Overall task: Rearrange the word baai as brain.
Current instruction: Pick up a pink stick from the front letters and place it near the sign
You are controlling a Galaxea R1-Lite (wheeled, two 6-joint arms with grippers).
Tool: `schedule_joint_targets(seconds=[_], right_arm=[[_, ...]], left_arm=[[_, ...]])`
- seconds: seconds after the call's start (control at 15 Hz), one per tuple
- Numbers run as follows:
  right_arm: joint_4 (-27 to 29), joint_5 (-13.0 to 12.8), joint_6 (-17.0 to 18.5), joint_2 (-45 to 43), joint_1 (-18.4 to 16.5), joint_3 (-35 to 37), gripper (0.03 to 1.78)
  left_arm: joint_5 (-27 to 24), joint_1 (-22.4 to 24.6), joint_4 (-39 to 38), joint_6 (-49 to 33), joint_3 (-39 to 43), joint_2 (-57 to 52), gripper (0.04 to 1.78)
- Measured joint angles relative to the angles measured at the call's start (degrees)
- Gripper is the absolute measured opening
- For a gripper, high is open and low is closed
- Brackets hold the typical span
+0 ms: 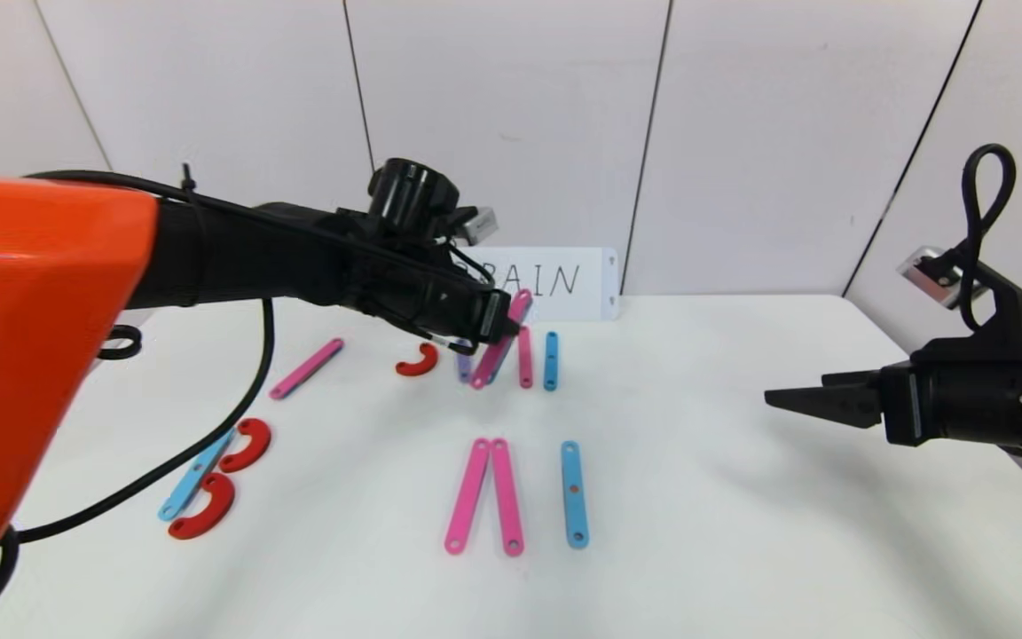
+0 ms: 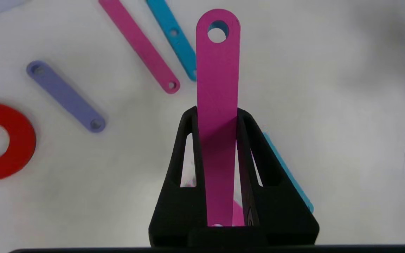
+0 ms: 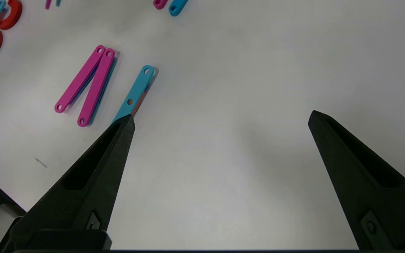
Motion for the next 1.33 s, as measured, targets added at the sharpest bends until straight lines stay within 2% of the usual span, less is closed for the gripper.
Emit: schedule_joint_targets(seconds=[0.27, 0.53, 0.87, 1.33], right_arm=[[-0.1, 0.0, -0.1, -0.6, 0.2, 0.5, 1.73], [-1.1, 0.1, -0.1, -0.7, 0.4, 1.0, 1.73], [-12.3, -0.3, 0.2, -0.3, 1.1, 5.2, 1.73], [-12.9, -0.2, 0.2, 0.0, 1.5, 6.0, 1.73]], left_arm=[[-0.3, -2.9, -12.5, -1.6, -0.7, 5.8, 0.3], [-0.4, -4.6, -20.2, -2.0, -0.7, 10.0, 0.3], [-0.7, -6.3, -21.4, -1.7, -1.3, 13.2, 0.3], [-0.2, -7.4, -21.3, -1.2, -2.3, 15.7, 0.3]])
